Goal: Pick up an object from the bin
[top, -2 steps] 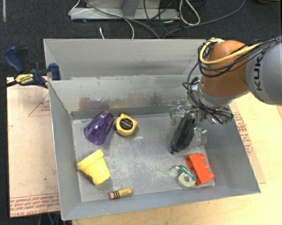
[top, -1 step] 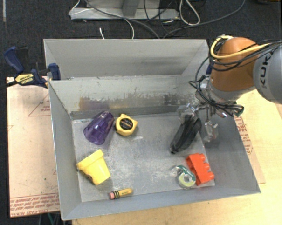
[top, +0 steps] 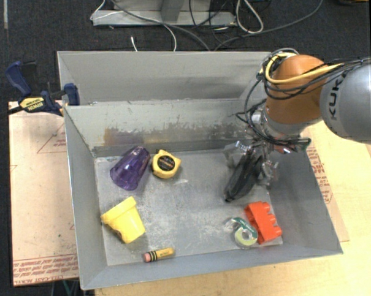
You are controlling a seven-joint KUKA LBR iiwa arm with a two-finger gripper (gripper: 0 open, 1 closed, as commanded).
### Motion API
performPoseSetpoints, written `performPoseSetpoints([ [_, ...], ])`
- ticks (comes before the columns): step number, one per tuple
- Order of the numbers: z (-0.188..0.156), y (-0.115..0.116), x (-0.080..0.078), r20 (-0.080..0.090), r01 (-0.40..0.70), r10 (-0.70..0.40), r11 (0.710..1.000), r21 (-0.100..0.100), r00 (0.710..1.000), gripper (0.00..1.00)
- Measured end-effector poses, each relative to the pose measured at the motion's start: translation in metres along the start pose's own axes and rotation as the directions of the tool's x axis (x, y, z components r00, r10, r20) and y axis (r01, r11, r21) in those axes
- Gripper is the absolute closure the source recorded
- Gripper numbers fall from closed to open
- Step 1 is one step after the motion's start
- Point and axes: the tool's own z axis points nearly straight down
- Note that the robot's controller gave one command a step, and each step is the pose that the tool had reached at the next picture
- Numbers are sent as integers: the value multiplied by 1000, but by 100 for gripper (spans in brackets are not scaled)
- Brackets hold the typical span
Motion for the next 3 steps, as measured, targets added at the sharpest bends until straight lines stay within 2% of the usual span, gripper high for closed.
performPoseSetpoints([
  [1,3,7,-14,-3,61,-61,998,-2,998,100],
  [2,3,7,-14,-2,61,-61,998,-2,998,100],
  [3,-25,10,-14,-4,61,-61,998,-8,998,100],
])
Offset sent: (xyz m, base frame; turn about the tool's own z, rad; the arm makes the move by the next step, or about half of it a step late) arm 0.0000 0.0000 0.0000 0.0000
